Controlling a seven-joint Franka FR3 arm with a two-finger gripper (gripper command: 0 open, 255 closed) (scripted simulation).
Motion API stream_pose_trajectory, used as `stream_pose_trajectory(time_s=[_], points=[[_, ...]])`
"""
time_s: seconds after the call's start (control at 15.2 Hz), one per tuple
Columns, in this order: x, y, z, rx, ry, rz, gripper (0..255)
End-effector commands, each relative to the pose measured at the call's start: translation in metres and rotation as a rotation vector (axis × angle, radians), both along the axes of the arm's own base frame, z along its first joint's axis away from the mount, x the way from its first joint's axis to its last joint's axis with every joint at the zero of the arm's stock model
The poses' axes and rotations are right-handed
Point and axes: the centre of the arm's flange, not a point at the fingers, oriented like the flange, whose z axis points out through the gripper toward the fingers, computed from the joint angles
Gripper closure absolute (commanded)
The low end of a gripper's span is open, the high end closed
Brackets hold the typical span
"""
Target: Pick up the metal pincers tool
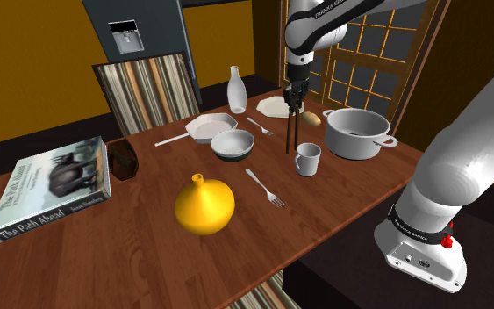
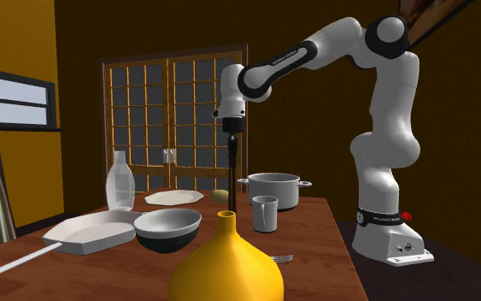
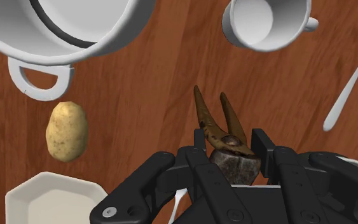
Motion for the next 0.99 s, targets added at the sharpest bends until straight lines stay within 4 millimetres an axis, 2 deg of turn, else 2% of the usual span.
stream_pose_trajectory(time_s=[0.0, 0.4, 0.92], points=[[0.000, 0.000, -0.001, 0.000, 0.001, 0.000, 255], [0.000, 0.000, -0.001, 0.000, 0.001, 0.000, 255], [0.000, 0.000, 0.041, 0.000, 0.001, 0.000, 255]])
